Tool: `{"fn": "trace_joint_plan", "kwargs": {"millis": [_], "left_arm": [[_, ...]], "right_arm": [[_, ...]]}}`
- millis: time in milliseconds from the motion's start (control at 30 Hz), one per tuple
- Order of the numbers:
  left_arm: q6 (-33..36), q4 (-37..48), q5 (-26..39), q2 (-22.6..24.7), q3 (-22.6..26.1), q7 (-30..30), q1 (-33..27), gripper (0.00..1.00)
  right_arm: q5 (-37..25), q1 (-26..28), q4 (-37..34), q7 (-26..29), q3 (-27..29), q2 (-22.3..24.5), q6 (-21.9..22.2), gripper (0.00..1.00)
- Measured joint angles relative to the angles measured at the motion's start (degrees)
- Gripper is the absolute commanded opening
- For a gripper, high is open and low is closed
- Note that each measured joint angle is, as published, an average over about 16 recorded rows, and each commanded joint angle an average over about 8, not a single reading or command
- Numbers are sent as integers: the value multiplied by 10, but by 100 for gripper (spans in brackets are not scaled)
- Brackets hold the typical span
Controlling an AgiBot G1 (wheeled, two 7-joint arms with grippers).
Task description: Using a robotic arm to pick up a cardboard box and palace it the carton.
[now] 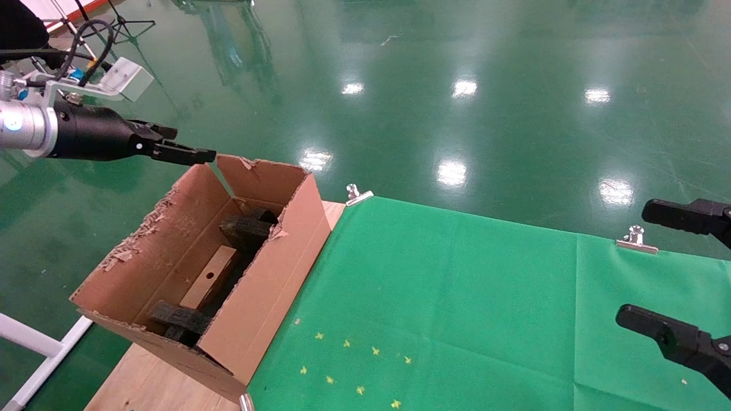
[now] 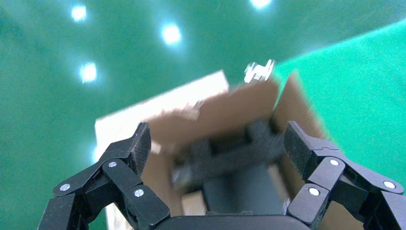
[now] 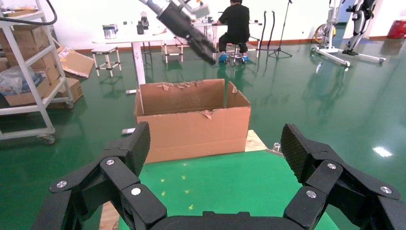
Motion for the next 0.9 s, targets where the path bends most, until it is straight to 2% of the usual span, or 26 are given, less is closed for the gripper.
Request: {"fn": "trace_joint_plan", "kwargs": {"millis": [900], "left_arm": [[66,-244,-207,-14,-132,42,217,100]], "right_arm": [[0,0,0,0,0,0,0,100]]}}
